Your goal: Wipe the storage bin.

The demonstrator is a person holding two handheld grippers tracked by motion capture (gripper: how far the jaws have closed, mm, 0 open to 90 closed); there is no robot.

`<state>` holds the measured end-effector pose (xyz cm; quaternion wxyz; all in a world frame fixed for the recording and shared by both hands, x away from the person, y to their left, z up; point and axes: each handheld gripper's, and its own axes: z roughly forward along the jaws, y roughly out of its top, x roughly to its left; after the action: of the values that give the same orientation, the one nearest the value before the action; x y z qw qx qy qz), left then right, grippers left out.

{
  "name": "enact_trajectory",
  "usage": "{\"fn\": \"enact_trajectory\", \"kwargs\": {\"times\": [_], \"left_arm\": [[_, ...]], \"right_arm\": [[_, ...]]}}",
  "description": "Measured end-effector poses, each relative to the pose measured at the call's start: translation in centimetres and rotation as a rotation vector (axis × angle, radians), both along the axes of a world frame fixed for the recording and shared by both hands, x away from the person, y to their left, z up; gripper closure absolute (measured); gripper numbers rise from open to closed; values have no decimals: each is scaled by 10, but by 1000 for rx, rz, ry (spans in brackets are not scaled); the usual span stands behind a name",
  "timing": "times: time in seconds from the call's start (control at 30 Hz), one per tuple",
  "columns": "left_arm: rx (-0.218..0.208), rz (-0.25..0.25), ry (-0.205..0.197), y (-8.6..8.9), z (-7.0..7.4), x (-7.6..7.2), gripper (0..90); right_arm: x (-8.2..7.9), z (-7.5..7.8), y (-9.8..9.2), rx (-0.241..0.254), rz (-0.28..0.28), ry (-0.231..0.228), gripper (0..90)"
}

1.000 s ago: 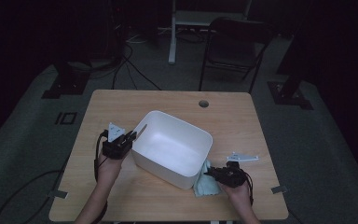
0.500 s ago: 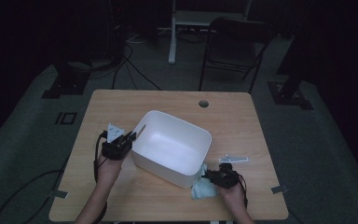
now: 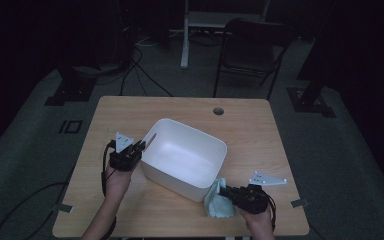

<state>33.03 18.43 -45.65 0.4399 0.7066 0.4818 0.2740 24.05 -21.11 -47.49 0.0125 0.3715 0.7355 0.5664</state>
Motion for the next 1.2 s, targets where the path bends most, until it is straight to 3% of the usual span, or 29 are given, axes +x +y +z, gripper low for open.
{"fn": "enact_trajectory", "kwargs": {"times": [0.1,0.23,0.4,0.47,0.6,0.77,1.07,1.13,1.2], "left_arm": [[-4,-16,4,2,0,1,845],[3,-36,8,3,1,2,844],[7,-56,16,4,2,3,844],[8,-60,16,4,2,3,843],[8,-63,15,4,2,3,842],[6,-58,17,4,2,3,839],[7,-60,17,4,2,3,840],[2,-56,17,4,1,3,837],[-4,-51,15,4,1,3,837]], "right_arm": [[-1,2,5,11,13,-15,843],[5,-5,12,-34,4,-13,844],[14,-19,10,-52,-11,33,844],[18,-24,10,-87,-24,37,846],[26,-33,9,-82,-36,63,845],[29,-37,7,-115,-50,41,845],[47,-72,10,-185,-69,164,845],[50,-75,8,-168,-67,192,845],[49,-70,8,-173,-66,188,845]]}}
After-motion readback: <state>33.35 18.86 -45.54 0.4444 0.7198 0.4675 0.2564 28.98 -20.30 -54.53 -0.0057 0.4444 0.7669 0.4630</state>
